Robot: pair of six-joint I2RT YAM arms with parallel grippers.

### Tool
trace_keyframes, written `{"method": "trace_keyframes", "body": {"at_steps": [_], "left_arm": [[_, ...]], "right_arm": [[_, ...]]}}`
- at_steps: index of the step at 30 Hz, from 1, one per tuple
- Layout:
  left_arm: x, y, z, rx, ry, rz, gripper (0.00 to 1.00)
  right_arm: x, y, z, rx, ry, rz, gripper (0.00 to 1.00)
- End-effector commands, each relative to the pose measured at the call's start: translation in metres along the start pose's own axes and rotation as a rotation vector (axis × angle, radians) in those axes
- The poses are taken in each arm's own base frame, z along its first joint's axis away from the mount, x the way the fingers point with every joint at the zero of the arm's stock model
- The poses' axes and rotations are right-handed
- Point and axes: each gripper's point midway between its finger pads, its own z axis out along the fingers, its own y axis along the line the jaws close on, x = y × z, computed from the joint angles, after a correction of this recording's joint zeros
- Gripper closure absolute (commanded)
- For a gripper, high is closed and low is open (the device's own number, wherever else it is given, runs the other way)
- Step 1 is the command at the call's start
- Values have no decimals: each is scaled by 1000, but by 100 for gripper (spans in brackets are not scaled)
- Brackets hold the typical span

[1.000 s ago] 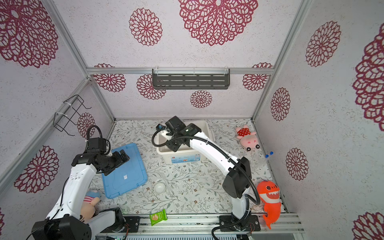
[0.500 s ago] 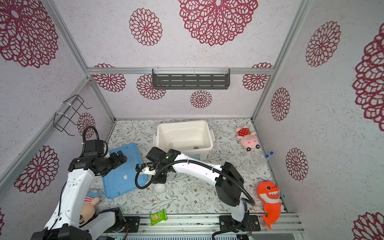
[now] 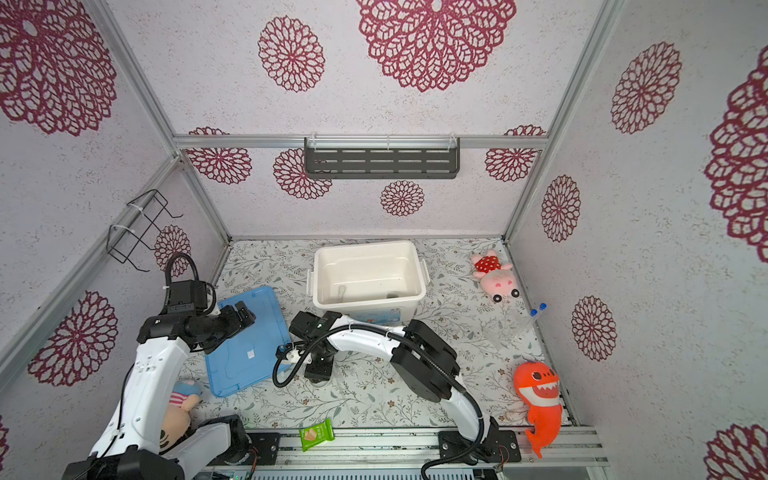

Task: Organize the chemistry lab equipment
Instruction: 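Reach the right gripper to the small white bowl beside the blue lid, then close the right gripper on the rim of the white bowl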

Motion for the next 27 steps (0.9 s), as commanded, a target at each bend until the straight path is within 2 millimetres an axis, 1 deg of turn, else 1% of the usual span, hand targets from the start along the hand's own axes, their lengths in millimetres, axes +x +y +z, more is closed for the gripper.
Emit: {"method": "trace_keyframes", "body": {"at_steps": [1,4,7,12,14,16,19,24,27], "left_arm": [[-1,0,-3,8,-7,1,3],[-1,-2,1,29,-11,-2,3],[-1,-2,0,20,7,2,3],[-1,-5,2,44,-1,4,3],[-2,-4,0,33,5,11,3],[-3,-3,-2,17,12,14,3],[-4,-5,-2,35,-3,15,3],[-2,-3,-3,22,6,14,3],[-3,-5,-1,41,-11,1,3]], "right_arm": [[4,-4,-9,19,36,-18,46],[12,-4,-4,-1,61,-27,46],[16,-6,-2,-8,80,-16,47],[14,-5,3,-18,70,-8,48],[12,-9,7,-10,74,-1,49],[8,-8,7,-20,74,-1,49],[8,-8,10,-22,80,-4,49],[4,-8,4,-14,64,-16,49],[3,-8,2,-12,58,-32,55]]}}
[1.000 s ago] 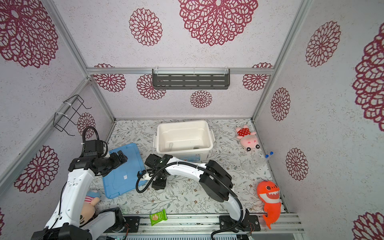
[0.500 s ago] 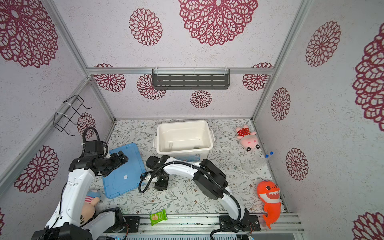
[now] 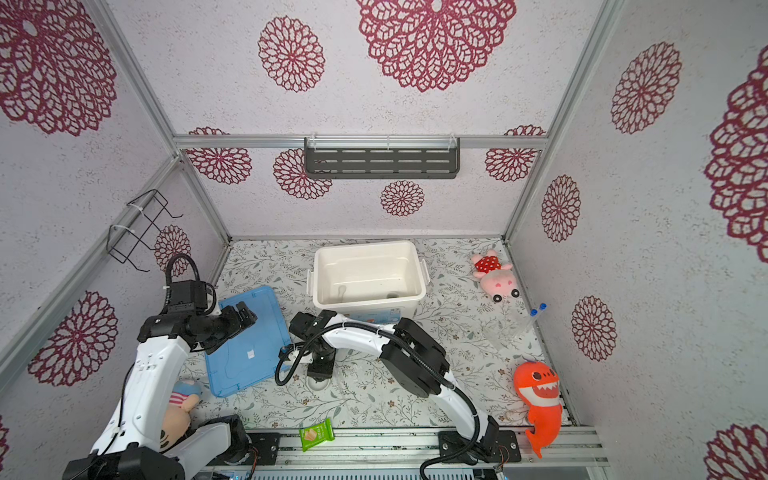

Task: Organize the chemistry lab equipment
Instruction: 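Close the right gripper on the rim of the white bowl, then carry the white bowl with the right gripper into the white bin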

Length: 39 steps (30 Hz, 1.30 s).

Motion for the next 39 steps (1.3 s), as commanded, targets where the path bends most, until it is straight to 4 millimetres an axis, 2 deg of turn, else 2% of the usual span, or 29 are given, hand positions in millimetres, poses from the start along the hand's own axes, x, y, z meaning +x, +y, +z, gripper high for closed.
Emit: {"method": "trace_keyframes", "body": {"at_steps": [1,4,11,19,22,28,32,37,39], "left_arm": [[-6,-3,-4,28,-38,-5,3],[-7,-4,-5,24,-32,-3,2],[-7,-7,-4,42,-23,-10,3],[-8,-8,-5,44,-25,-3,3],[-8,-6,-7,29,-24,2,3],[-10,-12,-6,60,-22,-5,3],[-13,-16,-12,66,-24,-8,3],[-14,-17,-15,76,-39,-4,3],[-12,-15,-15,66,-33,-7,3]], "right_arm": [[-2,5,-11,-9,-6,-37,56],[4,8,-5,-29,19,-33,59],[7,10,-6,-44,27,-21,76],[2,11,-21,-53,-11,29,92],[-5,10,-34,-64,-60,67,97],[-28,-3,-71,-33,-206,132,100],[-49,-18,-107,-5,-336,191,100],[-68,-47,-177,111,-504,267,100],[-68,-71,-211,198,-588,351,100]]}}
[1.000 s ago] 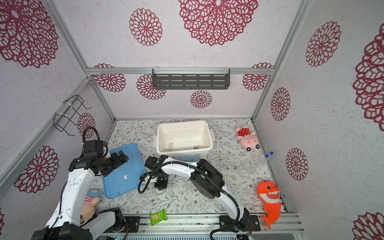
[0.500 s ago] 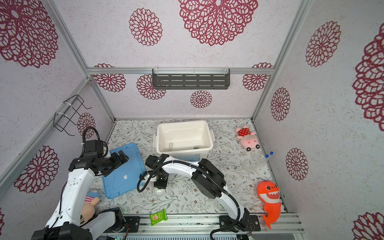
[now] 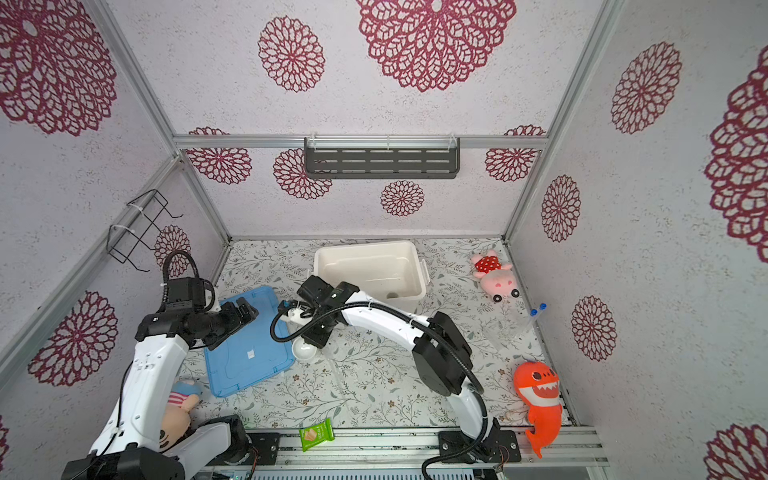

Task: Organize the chemistry lab equipment
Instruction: 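Carry the white bowl with the right gripper into the white bin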

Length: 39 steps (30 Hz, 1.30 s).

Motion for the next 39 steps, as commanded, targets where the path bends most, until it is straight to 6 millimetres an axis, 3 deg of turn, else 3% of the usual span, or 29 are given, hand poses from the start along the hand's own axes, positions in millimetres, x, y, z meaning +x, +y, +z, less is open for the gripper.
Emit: {"method": "trace_keyframes", "body": {"at_steps": [1,4,8,11,14,21,34,39], "left_arm": [[-7,-4,-9,15,-30,-7,3],[-6,-9,-4,57,-22,-16,3],[-9,-9,-5,46,-25,-33,3],[-14,-15,-7,85,-64,-38,3],[-17,-17,-11,82,-73,-29,3],[-13,-15,-8,79,-45,-31,3],[-16,-18,-14,84,-59,-41,3],[-18,-19,-15,69,-41,-30,3]], "right_arm": [[-60,-32,-84,147,-263,111,100],[-65,-80,-123,315,-366,262,100],[-42,-157,-156,543,-492,610,100],[-13,-197,-160,611,-546,880,100],[10,-221,-151,645,-527,1016,100],[39,-246,-120,700,-469,1212,100],[65,-257,-66,666,-473,1449,97],[88,-266,-43,711,-432,1550,97]]}}
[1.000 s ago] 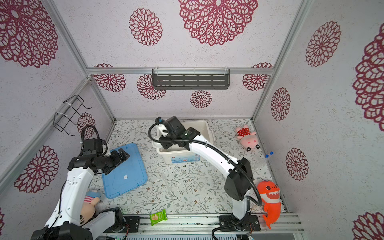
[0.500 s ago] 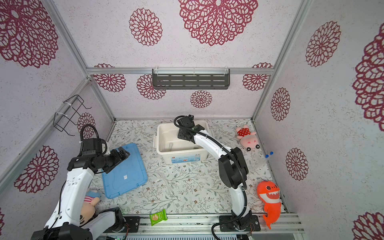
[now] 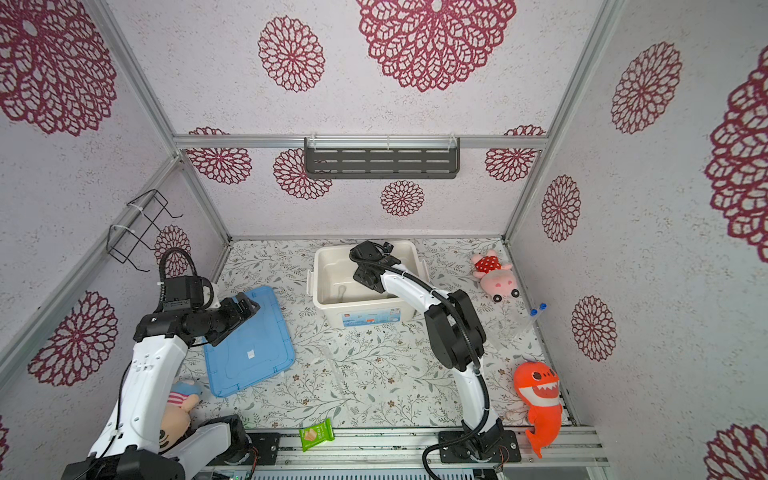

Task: Organize the chemistry lab equipment
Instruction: 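Carry the white bowl with the right gripper into the white bin, then lower the bowl onto the bin floor and open the right gripper, then withdraw the right gripper from the bin toward the clear rod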

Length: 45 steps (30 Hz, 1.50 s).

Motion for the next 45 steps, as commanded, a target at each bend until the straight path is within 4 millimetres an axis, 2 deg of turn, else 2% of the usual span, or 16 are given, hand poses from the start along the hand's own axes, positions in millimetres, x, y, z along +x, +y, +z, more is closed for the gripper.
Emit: {"method": "trace_keyframes", "body": {"at_steps": [1,7,14,16,21,24,30,35,40,42,45], "left_arm": [[-11,-5,-11,-6,-22,13,3],[-14,-6,-11,-2,-31,27,3],[-11,-8,-8,21,-33,7,3],[-10,-6,-12,2,-24,8,3],[-11,-7,-12,21,-46,15,3],[-9,-15,-11,57,-13,-10,3],[-9,-17,-7,88,-16,-39,2],[-14,-18,-11,86,-47,-22,3],[-18,-12,-16,31,-44,7,3],[-23,-4,-21,-20,-73,33,3],[-31,5,-32,-84,-102,64,3]], "right_arm": [[0,-11,14,56,-16,103,97],[0,-20,31,92,-32,149,96],[-3,-28,45,122,-47,137,83],[-2,-23,47,84,-25,137,79],[-13,-13,36,35,-51,143,66],[-25,-4,16,10,-79,142,63],[-51,10,-38,-53,-172,82,56],[-62,22,-94,-108,-222,-19,55],[-53,43,-158,-162,-312,-227,55],[-41,53,-176,-197,-320,-346,56],[-8,64,-192,-240,-310,-571,57]]}}
